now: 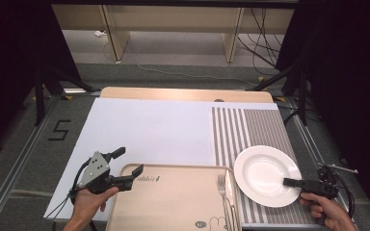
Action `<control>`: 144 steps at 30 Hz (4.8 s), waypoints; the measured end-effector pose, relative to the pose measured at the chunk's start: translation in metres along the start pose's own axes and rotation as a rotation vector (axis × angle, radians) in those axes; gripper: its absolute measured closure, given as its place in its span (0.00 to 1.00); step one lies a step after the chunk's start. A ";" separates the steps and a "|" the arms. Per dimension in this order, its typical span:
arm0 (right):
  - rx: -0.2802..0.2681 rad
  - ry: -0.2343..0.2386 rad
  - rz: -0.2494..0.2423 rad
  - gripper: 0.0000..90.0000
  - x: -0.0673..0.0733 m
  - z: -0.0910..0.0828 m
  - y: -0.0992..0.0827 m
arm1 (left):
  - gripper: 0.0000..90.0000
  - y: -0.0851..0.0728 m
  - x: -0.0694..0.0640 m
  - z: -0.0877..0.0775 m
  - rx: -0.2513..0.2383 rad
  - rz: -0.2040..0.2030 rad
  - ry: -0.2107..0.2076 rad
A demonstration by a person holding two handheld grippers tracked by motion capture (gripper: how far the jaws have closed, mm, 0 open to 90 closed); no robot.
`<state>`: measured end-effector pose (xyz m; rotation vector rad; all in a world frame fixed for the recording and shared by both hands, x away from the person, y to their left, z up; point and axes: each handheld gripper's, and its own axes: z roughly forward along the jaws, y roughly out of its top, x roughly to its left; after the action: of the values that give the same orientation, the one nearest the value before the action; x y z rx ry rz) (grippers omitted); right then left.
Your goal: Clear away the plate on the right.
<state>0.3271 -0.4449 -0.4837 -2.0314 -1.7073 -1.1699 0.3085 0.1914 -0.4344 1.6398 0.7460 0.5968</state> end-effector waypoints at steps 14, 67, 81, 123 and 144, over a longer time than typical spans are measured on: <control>-0.013 0.015 -0.047 0.89 0.015 -0.005 0.003 | 0.18 0.000 0.000 0.001 -0.006 -0.003 -0.007; -0.163 0.073 -0.133 0.92 0.058 -0.005 0.005 | 0.18 0.000 0.001 -0.001 0.002 -0.003 0.005; -0.090 0.145 -0.249 0.93 0.108 0.023 -0.010 | 0.18 0.000 0.001 -0.001 0.000 -0.003 0.008; 0.300 0.227 -0.446 0.92 0.210 0.134 -0.063 | 0.18 0.001 0.001 -0.003 -0.014 -0.007 0.005; 0.368 0.175 -0.433 0.92 0.212 0.162 -0.066 | 0.18 0.001 0.000 -0.003 -0.016 -0.009 0.003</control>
<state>0.3339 -0.1712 -0.4610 -1.3472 -2.1438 -1.0099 0.3067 0.1937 -0.4329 1.6208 0.7485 0.5979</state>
